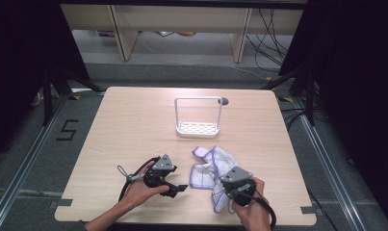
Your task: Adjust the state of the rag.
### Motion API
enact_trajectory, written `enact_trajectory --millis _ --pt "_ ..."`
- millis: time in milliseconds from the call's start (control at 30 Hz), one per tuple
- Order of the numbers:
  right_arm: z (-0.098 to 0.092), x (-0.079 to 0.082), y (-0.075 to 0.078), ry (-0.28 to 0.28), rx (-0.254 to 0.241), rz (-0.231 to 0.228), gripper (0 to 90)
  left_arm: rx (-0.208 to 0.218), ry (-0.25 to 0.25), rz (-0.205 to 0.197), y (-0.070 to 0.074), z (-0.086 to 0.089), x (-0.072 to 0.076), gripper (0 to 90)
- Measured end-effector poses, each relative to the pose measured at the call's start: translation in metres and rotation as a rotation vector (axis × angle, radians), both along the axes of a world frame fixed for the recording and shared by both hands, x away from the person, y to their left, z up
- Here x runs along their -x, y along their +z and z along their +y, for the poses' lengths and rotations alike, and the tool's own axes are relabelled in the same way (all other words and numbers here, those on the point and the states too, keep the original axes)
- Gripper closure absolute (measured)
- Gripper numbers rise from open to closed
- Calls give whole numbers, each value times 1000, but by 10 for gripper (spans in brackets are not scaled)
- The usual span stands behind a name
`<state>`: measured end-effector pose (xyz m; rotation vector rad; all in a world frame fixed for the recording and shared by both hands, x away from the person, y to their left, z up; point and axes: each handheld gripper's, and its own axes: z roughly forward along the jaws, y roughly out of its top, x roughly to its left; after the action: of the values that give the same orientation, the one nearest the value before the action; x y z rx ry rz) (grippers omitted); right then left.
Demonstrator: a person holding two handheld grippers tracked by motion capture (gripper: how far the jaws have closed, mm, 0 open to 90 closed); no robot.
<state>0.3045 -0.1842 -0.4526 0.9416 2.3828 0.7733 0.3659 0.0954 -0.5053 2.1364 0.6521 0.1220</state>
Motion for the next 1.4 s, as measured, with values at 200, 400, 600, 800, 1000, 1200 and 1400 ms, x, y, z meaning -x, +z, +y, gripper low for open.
enact_trajectory --millis 200,400,600,800,1000,1200,1400 --pt "-35 2 14 -63 -89 -36 842 -2 -17 13 -3 -8 1 173" --pt "-49 1 5 -92 -148 -3 828 -2 -27 30 -6 -24 -1 178" --pt "-49 1 5 -99 -160 -8 817 -23 -38 35 -7 -40 -4 197" --pt "-53 0 4 -104 -156 -14 810 -44 -16 17 -11 -50 -15 346" --pt "-57 -2 3 -124 -194 1 807 -40 -33 -80 -12 -57 -14 720" --pt "-62 -1 9 -125 -203 -40 818 16 -51 -89 1 -46 -13 872" --pt "-60 1 22 -100 -289 -49 834 105 -55 -84 40 4 1 877"
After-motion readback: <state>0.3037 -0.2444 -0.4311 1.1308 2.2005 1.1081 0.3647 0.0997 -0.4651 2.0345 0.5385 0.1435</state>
